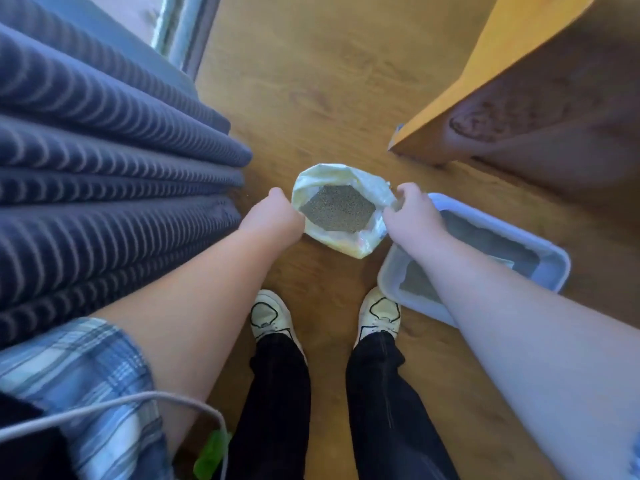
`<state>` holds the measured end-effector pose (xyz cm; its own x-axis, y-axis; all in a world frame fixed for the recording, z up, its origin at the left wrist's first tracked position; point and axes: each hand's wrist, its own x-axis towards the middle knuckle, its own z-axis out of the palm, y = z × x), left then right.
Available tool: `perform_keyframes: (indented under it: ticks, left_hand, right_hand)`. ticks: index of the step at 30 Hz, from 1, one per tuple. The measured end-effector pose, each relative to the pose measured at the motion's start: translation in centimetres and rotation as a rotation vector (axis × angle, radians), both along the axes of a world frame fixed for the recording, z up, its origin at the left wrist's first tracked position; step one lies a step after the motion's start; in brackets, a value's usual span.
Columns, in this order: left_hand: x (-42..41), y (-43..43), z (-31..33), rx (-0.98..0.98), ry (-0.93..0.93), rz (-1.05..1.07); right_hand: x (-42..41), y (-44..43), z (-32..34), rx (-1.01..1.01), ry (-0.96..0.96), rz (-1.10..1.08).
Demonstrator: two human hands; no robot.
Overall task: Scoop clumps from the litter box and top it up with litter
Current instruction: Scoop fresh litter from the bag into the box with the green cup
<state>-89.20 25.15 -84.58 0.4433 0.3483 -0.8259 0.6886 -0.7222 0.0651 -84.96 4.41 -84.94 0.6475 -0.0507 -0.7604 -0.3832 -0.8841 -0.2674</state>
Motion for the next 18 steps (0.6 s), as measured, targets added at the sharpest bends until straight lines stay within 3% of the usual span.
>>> perform_keyframes:
  ticks: [10,18]
  left_hand:
    - [-0.7,1.0,33.4,0.13,-0.307,-0.382]
    - [-3.9,1.8,56.0,0.138,-0.594,-0.362]
  right_hand:
    - [0.4,2.8,33.4,0.069,-0.16,0.193]
    - [-4.2,4.6,57.2,0.16,-0.474,0.278]
